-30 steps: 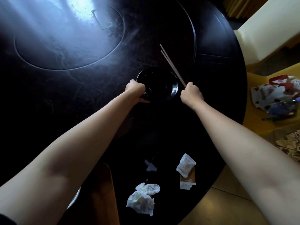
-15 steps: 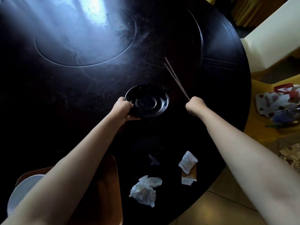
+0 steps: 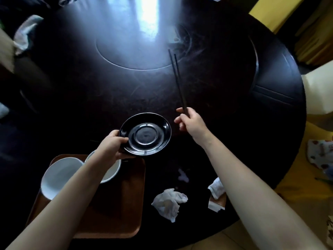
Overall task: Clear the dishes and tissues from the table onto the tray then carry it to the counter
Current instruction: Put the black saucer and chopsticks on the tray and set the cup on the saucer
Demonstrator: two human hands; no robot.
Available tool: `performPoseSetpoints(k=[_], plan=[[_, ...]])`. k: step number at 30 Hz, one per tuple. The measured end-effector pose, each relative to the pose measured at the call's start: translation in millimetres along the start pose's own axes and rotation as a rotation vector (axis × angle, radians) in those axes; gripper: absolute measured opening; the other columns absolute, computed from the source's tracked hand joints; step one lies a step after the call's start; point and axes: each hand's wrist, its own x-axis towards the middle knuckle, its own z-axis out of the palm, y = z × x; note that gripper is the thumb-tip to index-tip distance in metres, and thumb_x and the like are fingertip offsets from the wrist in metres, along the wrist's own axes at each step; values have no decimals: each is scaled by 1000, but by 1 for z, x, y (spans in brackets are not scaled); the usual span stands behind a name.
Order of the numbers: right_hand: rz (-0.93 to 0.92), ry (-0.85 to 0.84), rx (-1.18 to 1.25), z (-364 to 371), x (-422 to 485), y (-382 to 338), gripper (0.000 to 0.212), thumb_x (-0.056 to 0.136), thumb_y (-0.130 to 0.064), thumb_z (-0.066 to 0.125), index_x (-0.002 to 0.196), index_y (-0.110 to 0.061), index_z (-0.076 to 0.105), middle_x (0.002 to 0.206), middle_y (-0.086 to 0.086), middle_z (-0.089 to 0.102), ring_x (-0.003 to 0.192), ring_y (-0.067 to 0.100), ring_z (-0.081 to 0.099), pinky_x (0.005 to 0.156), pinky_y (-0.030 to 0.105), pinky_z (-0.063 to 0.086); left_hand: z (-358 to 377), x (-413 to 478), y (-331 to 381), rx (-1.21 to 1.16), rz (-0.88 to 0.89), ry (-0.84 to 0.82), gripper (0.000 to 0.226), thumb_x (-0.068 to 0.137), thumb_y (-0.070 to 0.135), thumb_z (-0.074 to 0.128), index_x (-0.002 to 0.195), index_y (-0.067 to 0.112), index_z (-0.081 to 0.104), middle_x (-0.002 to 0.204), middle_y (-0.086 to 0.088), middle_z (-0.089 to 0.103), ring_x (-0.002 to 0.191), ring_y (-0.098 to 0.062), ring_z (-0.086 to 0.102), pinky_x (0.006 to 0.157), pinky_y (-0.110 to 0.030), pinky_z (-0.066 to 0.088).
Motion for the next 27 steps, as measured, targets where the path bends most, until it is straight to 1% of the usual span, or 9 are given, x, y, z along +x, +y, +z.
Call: performPoseSetpoints(k=[3, 5, 8, 12, 15, 18, 21, 23, 27], plan=[[66, -199, 187, 35, 12, -12, 25, 91, 6, 41, 81, -12, 55, 69, 3, 48, 40, -1, 42, 43, 14, 37, -21, -6, 6, 5, 28, 32, 21, 88, -3, 42, 85, 16, 48, 83, -9, 59, 69, -21, 60, 40, -32, 54], [87, -219, 307, 53, 21, -17, 25, 91, 6, 39, 79, -11, 53, 68, 4, 45, 37, 1, 38, 38, 15, 30, -31, -5, 10, -10, 28, 61, 21, 89, -3, 42, 85, 17, 48, 82, -8, 59, 68, -22, 61, 39, -31, 53], [53, -176, 385, 73, 34, -20, 19, 97, -10, 40, 87, -14, 55, 66, 3, 46, 34, 0, 34, 33, 13, 24, -43, -3, 14, -30, 17, 94, 20, 89, -2, 43, 85, 17, 48, 82, -9, 59, 68, -23, 61, 39, -32, 54], [-57, -182, 347, 91, 52, -16, 17, 98, -10, 43, 108, -19, 54, 73, 3, 56, 37, 1, 39, 36, 15, 33, -58, 3, 15, -41, 1, 132, 20, 90, -1, 43, 85, 18, 48, 81, -10, 58, 67, -23, 60, 37, -31, 52], [-93, -195, 443, 97, 65, -18, 23, 95, -1, 44, 108, -16, 55, 84, 5, 63, 45, 6, 50, 45, 20, 47, -68, 8, 16, -62, -12, 145, 18, 90, 0, 44, 85, 17, 48, 80, -9, 57, 67, -22, 59, 38, -32, 53], [-64, -276, 598, 96, 73, -20, 21, 91, 1, 51, 100, -15, 60, 82, 1, 68, 54, 7, 54, 53, 22, 51, -77, 13, 18, -69, -19, 151, 17, 90, 0, 44, 87, 16, 49, 82, -10, 58, 69, -23, 60, 38, -31, 53], [-123, -300, 518, 96, 79, -19, 18, 90, 0, 54, 94, -16, 61, 76, -4, 69, 53, 6, 55, 54, 20, 51, -81, 18, 20, -79, -23, 153, 18, 91, 0, 43, 87, 17, 49, 85, -12, 57, 72, -24, 61, 38, -33, 53], [-194, -284, 393, 98, 80, -17, 15, 92, -5, 53, 97, -17, 61, 73, -2, 65, 47, 5, 49, 48, 19, 46, -82, 21, 21, -89, -27, 146, 18, 91, 0, 43, 87, 16, 49, 85, -12, 56, 72, -25, 60, 37, -33, 53], [-222, -108, 263, 98, 81, -14, 18, 95, -24, 51, 79, -22, 59, 59, -8, 49, 42, 1, 37, 37, 15, 30, -80, 25, 22, -76, -30, 130, 19, 91, -1, 43, 87, 17, 49, 83, -11, 56, 69, -24, 59, 36, -31, 52]])
